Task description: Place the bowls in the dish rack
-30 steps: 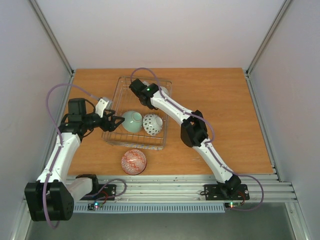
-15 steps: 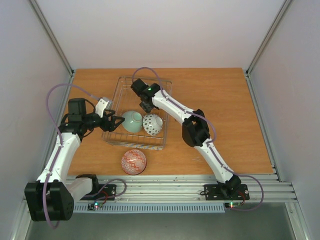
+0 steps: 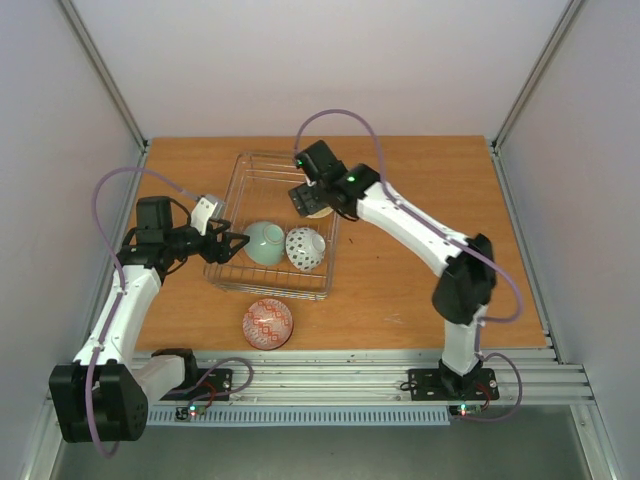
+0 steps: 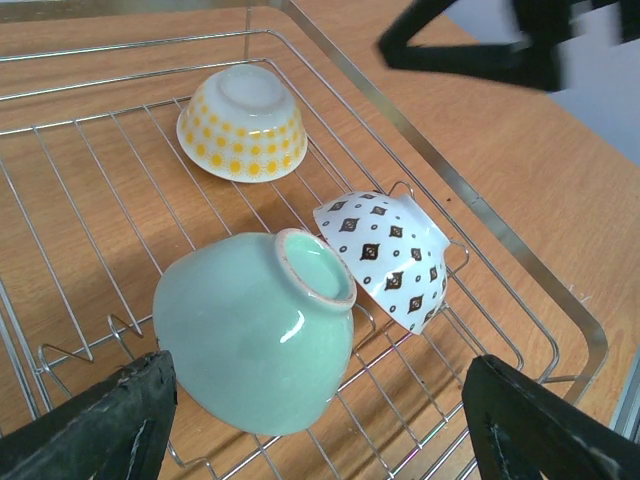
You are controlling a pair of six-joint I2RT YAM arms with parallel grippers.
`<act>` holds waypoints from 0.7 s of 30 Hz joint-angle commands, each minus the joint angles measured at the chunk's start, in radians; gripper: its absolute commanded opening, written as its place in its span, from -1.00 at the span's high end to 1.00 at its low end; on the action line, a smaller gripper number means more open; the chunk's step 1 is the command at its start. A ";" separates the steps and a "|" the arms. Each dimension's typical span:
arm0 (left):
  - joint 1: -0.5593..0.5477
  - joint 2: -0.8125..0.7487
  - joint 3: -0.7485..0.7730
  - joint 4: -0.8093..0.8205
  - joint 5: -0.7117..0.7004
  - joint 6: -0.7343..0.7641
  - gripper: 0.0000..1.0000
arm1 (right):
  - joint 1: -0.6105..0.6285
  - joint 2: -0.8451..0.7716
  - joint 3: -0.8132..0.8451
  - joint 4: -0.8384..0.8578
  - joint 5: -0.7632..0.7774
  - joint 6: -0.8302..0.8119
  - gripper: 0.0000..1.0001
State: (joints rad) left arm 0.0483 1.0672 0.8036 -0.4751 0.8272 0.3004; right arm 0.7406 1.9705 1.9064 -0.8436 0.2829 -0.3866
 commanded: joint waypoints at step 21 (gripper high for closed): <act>0.001 -0.014 -0.009 0.016 0.029 0.024 -0.58 | 0.385 -0.405 -0.634 0.144 -0.102 0.241 0.36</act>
State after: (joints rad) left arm 0.0483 1.0672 0.8036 -0.4778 0.8410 0.3145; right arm 1.0912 1.5406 1.2816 -0.6754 0.0948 -0.1890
